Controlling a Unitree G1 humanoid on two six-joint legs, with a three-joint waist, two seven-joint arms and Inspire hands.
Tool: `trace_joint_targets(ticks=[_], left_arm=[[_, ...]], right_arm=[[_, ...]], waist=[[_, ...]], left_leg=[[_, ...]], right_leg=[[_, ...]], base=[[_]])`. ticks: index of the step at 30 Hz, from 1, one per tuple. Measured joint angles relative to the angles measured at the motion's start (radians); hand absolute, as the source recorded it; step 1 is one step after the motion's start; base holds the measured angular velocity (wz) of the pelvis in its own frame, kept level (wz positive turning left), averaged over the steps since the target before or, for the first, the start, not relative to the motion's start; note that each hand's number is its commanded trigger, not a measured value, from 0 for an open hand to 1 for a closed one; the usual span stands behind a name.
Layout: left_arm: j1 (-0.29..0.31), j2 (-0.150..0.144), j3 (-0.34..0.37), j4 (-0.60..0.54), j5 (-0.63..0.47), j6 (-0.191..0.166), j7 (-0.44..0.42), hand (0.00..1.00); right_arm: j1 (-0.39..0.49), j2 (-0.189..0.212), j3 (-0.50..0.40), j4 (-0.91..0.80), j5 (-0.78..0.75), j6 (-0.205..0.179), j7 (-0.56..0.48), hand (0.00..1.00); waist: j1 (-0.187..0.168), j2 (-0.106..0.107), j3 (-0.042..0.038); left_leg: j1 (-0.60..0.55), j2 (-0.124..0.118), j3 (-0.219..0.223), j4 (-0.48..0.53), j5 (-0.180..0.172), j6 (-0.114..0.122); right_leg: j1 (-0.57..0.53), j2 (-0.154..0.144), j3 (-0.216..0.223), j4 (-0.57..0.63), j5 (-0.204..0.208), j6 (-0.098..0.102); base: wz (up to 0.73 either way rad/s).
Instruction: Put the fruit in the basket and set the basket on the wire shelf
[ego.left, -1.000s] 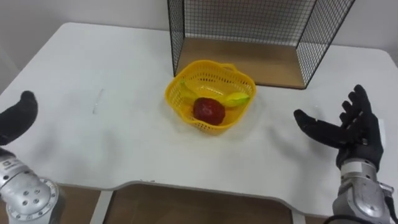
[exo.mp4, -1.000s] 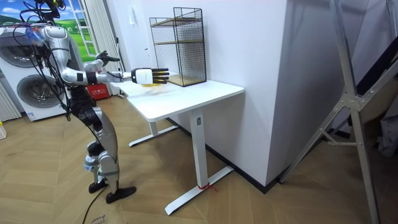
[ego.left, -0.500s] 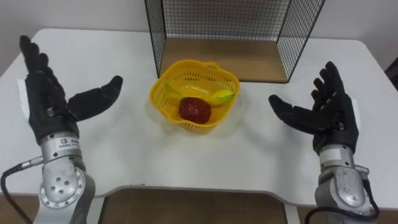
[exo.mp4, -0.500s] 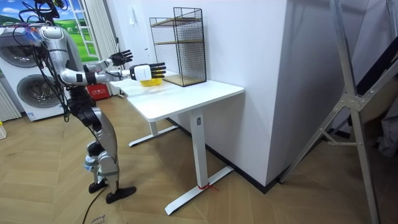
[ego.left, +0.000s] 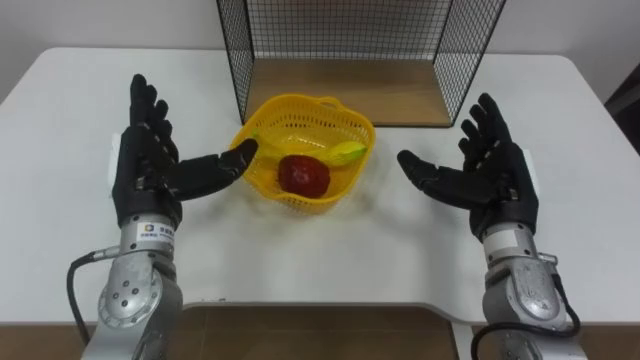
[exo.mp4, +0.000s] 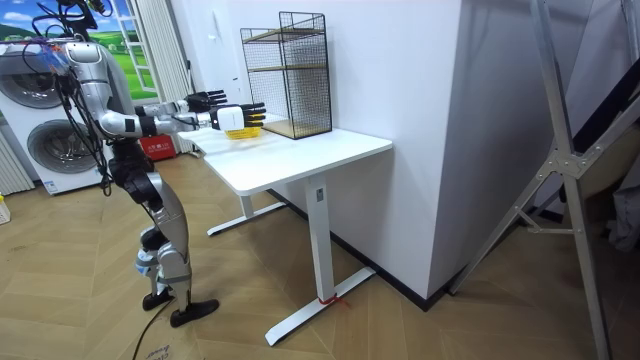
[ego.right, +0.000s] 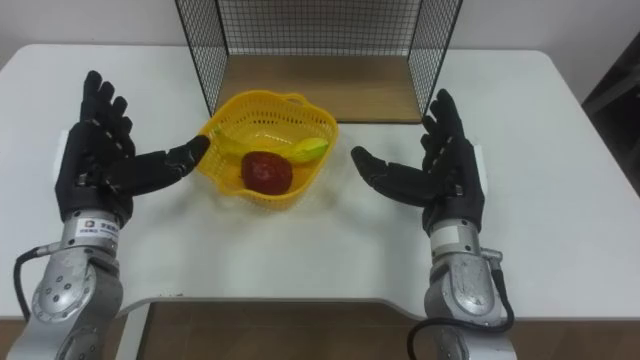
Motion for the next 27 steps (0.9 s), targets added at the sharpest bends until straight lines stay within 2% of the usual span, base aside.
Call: trace_joint_targets(ticks=[3,7,11,14,19,27], left_arm=[[-0.005,0.000,-0.009,0.011,-0.006,0.000,-0.006,0.00],[-0.018,-0.002,-0.029,0.047,-0.021,-0.001,-0.031,0.00],[-0.023,-0.017,-0.030,0.122,-0.021,0.000,-0.046,0.00],[-0.023,-0.023,-0.028,0.136,-0.021,0.000,-0.054,0.00],[-0.023,-0.023,-0.027,0.136,-0.021,0.000,-0.083,0.00],[-0.023,-0.022,-0.027,0.136,-0.020,0.026,-0.102,0.00]], right_arm=[[-0.001,0.001,0.014,0.002,0.015,0.000,0.001,0.00],[-0.006,0.002,0.023,0.012,0.016,0.000,0.022,0.00],[-0.018,0.003,0.030,0.072,0.014,0.000,0.029,0.00],[-0.018,0.005,0.029,0.084,0.015,0.000,0.033,0.00],[-0.019,0.006,0.029,0.084,0.015,0.000,0.051,0.00],[-0.018,0.006,0.032,0.085,0.017,0.009,0.065,0.00]], waist=[[0.000,-0.003,0.0016],[0.000,-0.010,0.0050],[0.000,-0.012,0.0061],[0.001,-0.012,0.0060],[0.001,-0.010,0.0047],[0.001,0.001,-0.0045]], left_leg=[[0.007,0.002,0.016,-0.003,0.000,0.000],[0.008,0.004,0.016,-0.003,0.000,0.000],[0.007,0.003,0.016,-0.003,0.000,0.000],[0.003,0.003,0.016,-0.003,0.000,0.000],[0.002,0.004,0.017,-0.003,0.000,0.000],[0.011,0.005,0.017,-0.002,0.000,0.000]], right_leg=[[0.004,0.001,0.003,0.000,0.000,0.000],[0.006,0.002,0.001,-0.001,0.000,0.000],[0.005,0.002,0.000,-0.001,0.000,0.000],[0.001,0.003,0.002,-0.001,0.000,0.000],[0.000,0.010,0.005,-0.002,0.000,-0.001],[0.002,0.011,0.011,-0.002,0.002,-0.002]], base=[[-0.08],[0.00],[0.00],[0.00],[0.00],[-0.02]])
